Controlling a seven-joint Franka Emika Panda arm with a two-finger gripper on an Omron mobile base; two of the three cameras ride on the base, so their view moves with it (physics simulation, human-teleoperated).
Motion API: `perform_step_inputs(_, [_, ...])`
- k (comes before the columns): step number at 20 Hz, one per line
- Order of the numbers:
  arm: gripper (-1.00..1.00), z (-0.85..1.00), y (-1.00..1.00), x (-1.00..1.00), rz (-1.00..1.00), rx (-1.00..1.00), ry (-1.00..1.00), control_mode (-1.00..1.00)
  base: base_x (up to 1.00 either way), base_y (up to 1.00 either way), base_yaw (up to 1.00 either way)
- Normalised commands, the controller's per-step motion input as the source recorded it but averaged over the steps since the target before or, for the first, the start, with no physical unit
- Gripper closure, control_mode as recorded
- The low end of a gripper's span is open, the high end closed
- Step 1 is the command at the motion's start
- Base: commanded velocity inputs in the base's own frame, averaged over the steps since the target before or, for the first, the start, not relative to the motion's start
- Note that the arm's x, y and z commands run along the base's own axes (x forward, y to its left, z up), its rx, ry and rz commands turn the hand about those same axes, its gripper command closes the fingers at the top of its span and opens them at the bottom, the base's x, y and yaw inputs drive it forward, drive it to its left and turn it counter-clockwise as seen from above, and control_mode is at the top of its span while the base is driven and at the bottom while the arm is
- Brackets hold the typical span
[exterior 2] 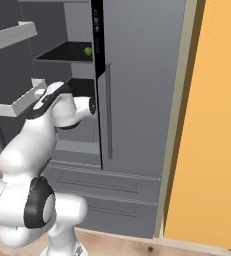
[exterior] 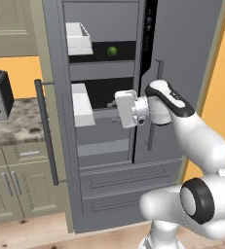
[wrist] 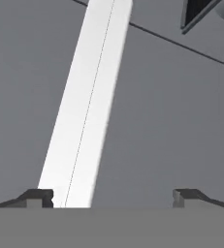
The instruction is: Open the fridge, remove the peach, avocado, and fish, and place them on any counter.
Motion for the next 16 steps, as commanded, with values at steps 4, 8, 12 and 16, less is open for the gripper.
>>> perform_step_inputs(4, [-1.0,0.13,-1.0,0.0,-0.1,-0.35,-0.12,-1.0,0.0,0.0,0.0])
perform_step_inputs(8, [-1.0,0.12,-0.99,0.0,-0.1,-0.47,-0.16,-1.0,0.0,0.0,0.0])
perform_step_inputs(12, [-1.0,0.0,-0.93,0.0,-0.21,-0.51,-0.16,-1.0,0.0,0.0,0.0])
perform_step_inputs(16, [-1.0,0.0,-0.79,0.0,-0.28,-0.42,-0.27,-1.0,0.0,0.0,0.0])
